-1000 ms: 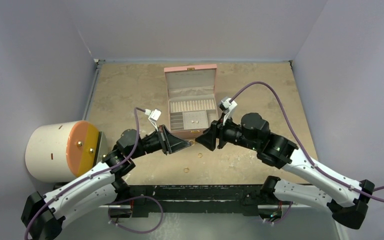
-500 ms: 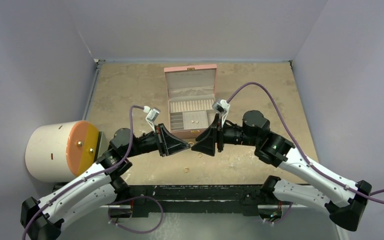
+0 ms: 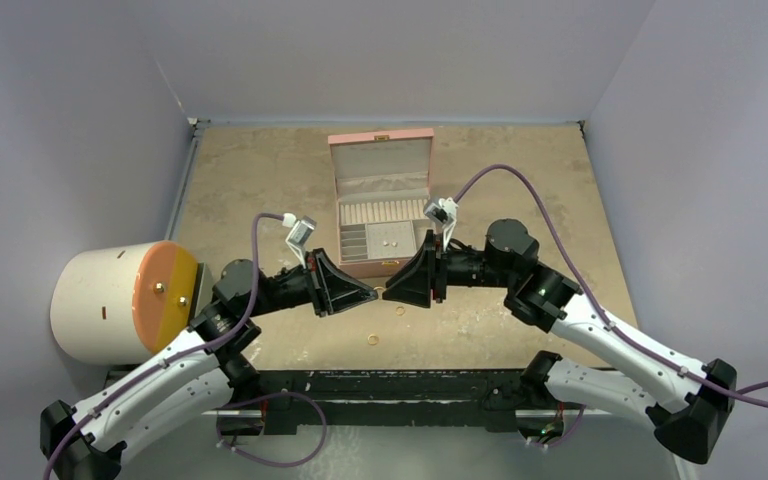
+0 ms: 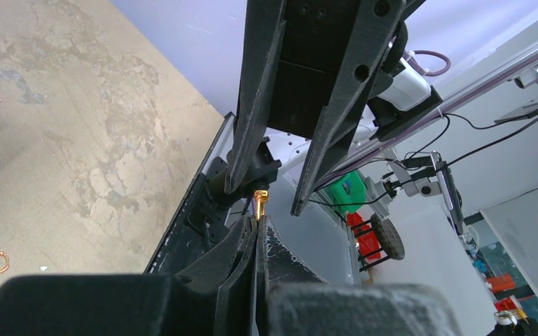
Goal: Organize the mixed jewelry
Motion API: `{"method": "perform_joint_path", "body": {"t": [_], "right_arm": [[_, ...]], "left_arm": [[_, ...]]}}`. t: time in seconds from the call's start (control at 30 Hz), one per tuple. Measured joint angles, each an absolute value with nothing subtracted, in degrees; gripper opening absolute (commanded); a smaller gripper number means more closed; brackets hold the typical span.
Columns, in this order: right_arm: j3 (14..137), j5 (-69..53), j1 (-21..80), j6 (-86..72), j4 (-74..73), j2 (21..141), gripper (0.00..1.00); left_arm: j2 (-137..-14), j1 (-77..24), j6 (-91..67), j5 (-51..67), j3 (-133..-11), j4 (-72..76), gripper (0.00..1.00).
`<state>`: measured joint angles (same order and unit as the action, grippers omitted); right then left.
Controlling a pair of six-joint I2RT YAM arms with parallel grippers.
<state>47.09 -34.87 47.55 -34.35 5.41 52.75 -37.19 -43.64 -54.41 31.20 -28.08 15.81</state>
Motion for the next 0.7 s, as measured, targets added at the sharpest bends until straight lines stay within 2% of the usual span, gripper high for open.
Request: {"method": "perform_joint_path", "body": {"t": [0.27,0.7], "right_arm": [[45.89,-37.32,47.18,-36.75,8.29,53.23,0.29],[45.06,-38.85,46.41,-39.18,11.73,53.30,0.24]], "left_arm": [[-36.93,-43.64,-54.52,31.33,-28.08,16.49,0.00],[-36.58,-43.64,-54.92,31.73,-28.08,18.22,0.00]]}}
